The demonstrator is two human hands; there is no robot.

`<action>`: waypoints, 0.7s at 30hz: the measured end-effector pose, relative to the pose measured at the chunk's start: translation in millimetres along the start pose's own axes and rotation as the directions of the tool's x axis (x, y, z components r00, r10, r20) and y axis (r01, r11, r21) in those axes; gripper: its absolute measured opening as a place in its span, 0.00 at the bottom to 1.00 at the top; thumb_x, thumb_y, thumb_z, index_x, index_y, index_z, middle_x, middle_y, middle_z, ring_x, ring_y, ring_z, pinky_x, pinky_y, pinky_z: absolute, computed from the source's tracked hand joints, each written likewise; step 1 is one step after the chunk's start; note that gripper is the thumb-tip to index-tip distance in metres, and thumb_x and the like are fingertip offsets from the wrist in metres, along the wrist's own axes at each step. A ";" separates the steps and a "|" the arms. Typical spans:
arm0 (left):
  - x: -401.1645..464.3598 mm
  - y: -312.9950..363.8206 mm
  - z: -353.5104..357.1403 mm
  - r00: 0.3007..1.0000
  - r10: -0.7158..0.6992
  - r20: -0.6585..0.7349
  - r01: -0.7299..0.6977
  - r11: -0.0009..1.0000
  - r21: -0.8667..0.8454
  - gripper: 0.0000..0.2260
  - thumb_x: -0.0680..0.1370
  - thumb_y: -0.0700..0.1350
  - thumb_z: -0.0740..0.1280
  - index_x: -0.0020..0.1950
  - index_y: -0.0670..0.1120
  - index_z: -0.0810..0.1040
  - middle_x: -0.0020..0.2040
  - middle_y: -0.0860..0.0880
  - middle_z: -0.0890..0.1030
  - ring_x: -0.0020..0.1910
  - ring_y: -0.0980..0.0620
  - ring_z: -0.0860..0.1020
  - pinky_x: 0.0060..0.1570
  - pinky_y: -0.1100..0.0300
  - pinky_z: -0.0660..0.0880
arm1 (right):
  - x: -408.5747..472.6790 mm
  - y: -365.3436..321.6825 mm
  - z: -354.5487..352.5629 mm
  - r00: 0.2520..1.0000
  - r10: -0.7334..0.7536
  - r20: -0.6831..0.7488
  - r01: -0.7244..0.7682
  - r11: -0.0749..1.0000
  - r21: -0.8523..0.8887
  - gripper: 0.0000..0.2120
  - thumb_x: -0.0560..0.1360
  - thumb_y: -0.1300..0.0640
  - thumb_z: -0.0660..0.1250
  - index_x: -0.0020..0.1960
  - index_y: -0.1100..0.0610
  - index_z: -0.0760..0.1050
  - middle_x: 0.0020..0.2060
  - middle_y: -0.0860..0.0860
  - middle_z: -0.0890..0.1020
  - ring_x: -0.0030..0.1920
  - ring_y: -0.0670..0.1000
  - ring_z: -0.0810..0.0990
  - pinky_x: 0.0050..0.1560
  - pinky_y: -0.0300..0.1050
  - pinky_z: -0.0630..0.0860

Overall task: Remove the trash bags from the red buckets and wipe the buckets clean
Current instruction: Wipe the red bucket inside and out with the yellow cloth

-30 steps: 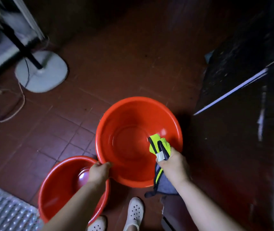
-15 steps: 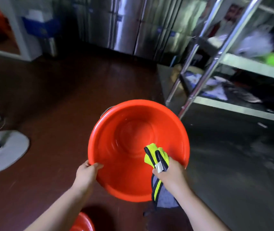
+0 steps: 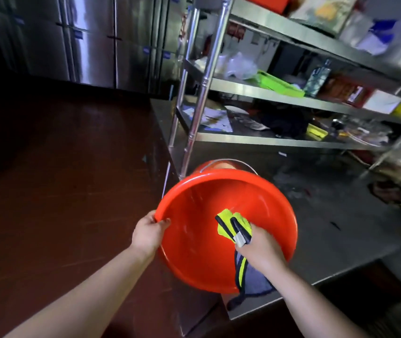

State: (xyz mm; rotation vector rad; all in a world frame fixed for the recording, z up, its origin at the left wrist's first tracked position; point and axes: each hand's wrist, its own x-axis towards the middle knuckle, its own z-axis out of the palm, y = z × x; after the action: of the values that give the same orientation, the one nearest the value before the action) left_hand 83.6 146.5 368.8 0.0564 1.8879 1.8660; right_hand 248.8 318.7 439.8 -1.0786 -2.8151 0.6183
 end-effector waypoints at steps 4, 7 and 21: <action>11.8 -3.3 41.1 0.996 0.059 0.067 -0.068 0.987 0.145 0.07 0.65 0.50 0.68 0.40 0.62 0.79 0.37 0.46 0.83 0.38 0.43 0.81 0.45 0.48 0.79 | 9.3 25.8 -3.3 0.999 -0.032 -0.039 0.023 0.977 -0.213 0.14 0.73 0.54 0.65 0.58 0.48 0.72 0.49 0.49 0.81 0.49 0.56 0.79 0.42 0.44 0.70; 15.5 -2.3 69.8 0.989 0.088 0.116 -0.110 0.974 0.196 0.09 0.72 0.42 0.69 0.38 0.58 0.78 0.32 0.50 0.79 0.32 0.48 0.76 0.41 0.52 0.75 | 23.8 46.0 12.2 0.988 -0.156 -0.020 0.129 0.874 -0.469 0.18 0.75 0.49 0.62 0.64 0.46 0.67 0.59 0.48 0.76 0.60 0.54 0.73 0.56 0.47 0.67; 10.2 -99.9 128.6 0.996 -0.082 0.048 0.074 0.985 0.154 0.12 0.78 0.42 0.65 0.61 0.46 0.70 0.56 0.45 0.78 0.55 0.47 0.76 0.54 0.57 0.71 | 47.5 146.1 118.5 0.917 -0.248 0.311 0.356 0.859 -0.366 0.35 0.70 0.34 0.37 0.76 0.42 0.50 0.76 0.47 0.55 0.73 0.54 0.61 0.72 0.51 0.55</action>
State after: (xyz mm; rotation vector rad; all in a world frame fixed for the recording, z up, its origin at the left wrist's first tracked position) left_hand 150.9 263.2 276.6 0.0812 1.9637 1.6511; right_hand 281.1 407.3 270.3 -0.5882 -3.3464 0.1268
